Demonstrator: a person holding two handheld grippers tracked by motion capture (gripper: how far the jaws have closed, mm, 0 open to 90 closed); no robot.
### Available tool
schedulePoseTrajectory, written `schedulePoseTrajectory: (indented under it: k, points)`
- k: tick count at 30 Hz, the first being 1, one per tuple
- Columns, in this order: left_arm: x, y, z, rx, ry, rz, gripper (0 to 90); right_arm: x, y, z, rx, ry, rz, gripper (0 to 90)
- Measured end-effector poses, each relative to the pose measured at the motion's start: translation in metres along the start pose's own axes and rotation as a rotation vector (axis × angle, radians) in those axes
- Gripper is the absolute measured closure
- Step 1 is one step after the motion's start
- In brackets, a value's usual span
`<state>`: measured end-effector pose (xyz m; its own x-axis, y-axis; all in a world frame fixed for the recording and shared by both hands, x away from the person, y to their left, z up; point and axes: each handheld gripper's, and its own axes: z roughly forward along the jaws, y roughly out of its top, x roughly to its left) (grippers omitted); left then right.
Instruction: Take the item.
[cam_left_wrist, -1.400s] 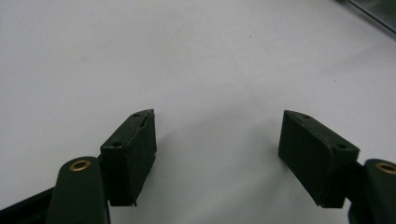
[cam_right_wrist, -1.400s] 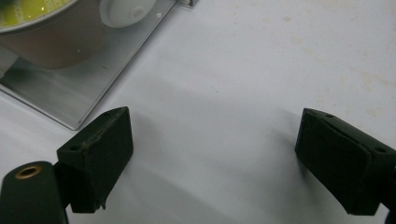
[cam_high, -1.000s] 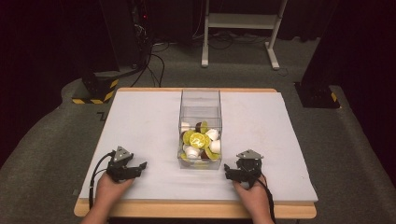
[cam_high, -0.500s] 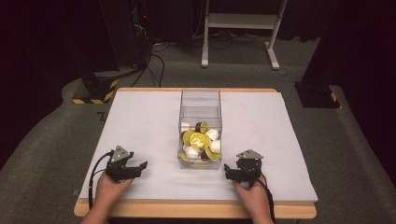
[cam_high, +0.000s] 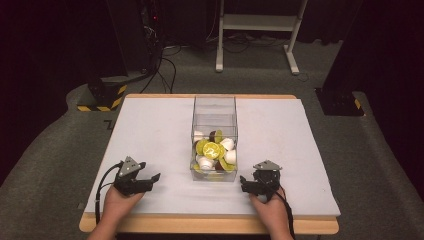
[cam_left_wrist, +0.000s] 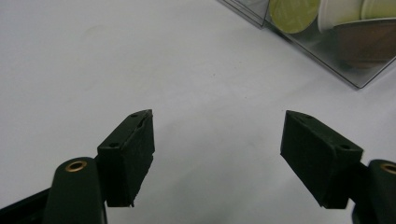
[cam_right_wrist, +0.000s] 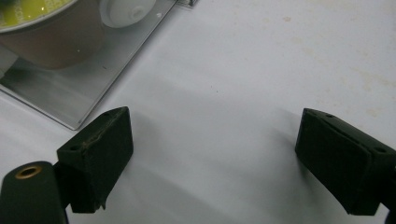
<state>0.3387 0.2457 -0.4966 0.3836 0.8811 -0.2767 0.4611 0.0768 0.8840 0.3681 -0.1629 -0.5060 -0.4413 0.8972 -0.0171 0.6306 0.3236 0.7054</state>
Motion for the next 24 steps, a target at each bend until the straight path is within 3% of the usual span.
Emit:
schedulePoseTrajectory:
  k: [2, 6, 10, 18, 24]
  points:
    - [-0.002, 0.000, 0.001, -0.018, -0.008, -0.021, 26.4, 0.000, 0.000, 0.000, 0.000, 0.000, 0.001, 11.1]
    - [-0.004, 0.002, -0.001, -0.011, -0.021, -0.010, 26.7, 0.000, 0.000, 0.000, 0.000, -0.001, 0.000, 11.1]
    - [-0.006, 0.003, 0.000, -0.026, -0.028, -0.030, 26.8, 0.000, 0.000, 0.000, -0.001, -0.001, 0.000, 11.1]
    - [-0.010, 0.005, -0.001, -0.015, -0.043, -0.005, 26.9, 0.000, 0.000, 0.000, 0.000, 0.000, 0.000, 11.1]
    - [-0.013, 0.007, 0.000, -0.028, -0.058, -0.026, 27.0, 0.000, 0.000, 0.000, 0.000, 0.000, 0.000, 11.1]
